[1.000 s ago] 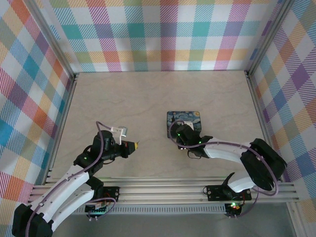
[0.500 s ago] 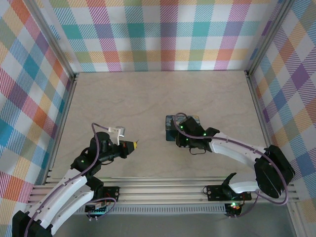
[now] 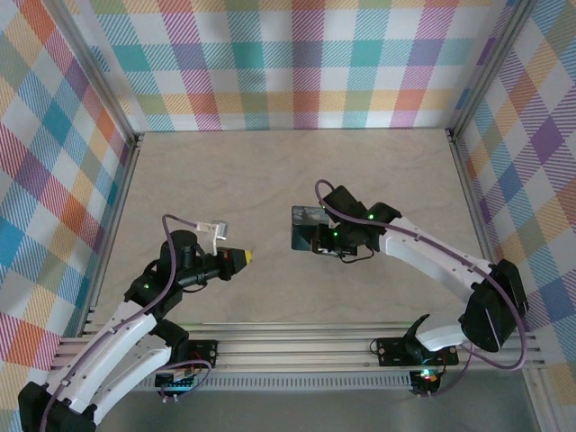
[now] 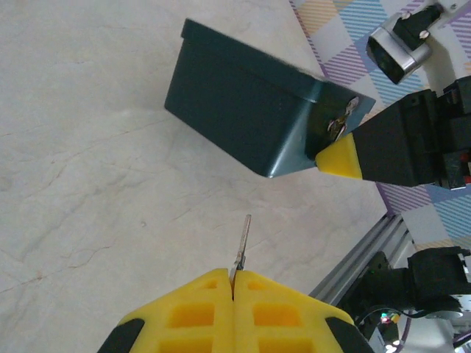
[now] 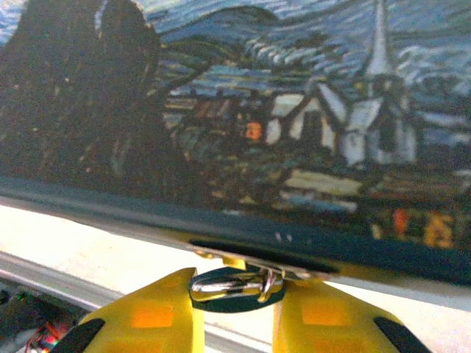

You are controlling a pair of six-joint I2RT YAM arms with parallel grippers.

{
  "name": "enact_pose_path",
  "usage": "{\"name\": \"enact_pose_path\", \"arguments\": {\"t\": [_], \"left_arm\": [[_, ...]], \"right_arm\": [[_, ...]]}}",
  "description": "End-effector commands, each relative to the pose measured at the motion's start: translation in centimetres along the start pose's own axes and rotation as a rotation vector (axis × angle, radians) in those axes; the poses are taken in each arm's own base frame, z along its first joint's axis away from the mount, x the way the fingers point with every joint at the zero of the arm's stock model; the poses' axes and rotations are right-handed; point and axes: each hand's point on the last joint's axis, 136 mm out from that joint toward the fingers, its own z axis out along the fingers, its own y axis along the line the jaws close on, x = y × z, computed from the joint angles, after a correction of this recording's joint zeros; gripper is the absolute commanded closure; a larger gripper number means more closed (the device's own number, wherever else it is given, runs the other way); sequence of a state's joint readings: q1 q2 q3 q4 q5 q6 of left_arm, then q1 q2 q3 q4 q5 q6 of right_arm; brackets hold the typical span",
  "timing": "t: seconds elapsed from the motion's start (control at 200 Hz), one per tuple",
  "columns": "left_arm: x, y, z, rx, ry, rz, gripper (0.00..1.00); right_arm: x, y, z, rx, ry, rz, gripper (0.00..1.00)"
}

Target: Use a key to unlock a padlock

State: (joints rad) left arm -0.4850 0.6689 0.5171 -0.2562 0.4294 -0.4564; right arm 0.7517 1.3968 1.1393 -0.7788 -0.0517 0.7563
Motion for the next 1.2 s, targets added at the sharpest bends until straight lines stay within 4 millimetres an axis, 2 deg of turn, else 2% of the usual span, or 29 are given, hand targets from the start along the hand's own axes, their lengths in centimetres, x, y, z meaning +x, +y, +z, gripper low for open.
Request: {"name": "enact_pose_path", "arguments": {"t": [0.0,0.09,0.19,0.395,0.605,0.865,1.2], "left_arm": [[-1.7,-1.6,0.2,0.058,-0.017,0.0,1.0],[-2.1,-2.3,1.1,0.109,-0.004,0.002,1.0],[-2.2,-3.9,2.2,0.22,-0.008,0.039,1.0],[-0.7,-6.0,4.1,0.312,0.003,0.128,1.0],[0.6,-5.7,6.5,0.295,0.017,0.06,1.0],[2.2,-4.7,8.4,0.307,0.013,-0.029,1.0],[2.8,-5.5,10.4,0.357,0.017,-0.034,1.0]], "right_arm": [[0.8,0.0,-0.4,-0.009,0.081,0.052,1.0],[0.6,0.1,-0.1,-0.037,0.116,0.091,1.0],[0.1,0.4,0.2,-0.052,0.139,0.108,1.0],[-0.8,1.2,0.6,-0.078,0.176,0.153,1.0],[-1.3,0.9,1.0,-0.079,0.198,0.191,1.0],[-1.5,0.3,1.6,-0.07,0.181,0.224,1.0],[-1.1,-0.2,2.0,-0.071,0.171,0.254,1.0]]}}
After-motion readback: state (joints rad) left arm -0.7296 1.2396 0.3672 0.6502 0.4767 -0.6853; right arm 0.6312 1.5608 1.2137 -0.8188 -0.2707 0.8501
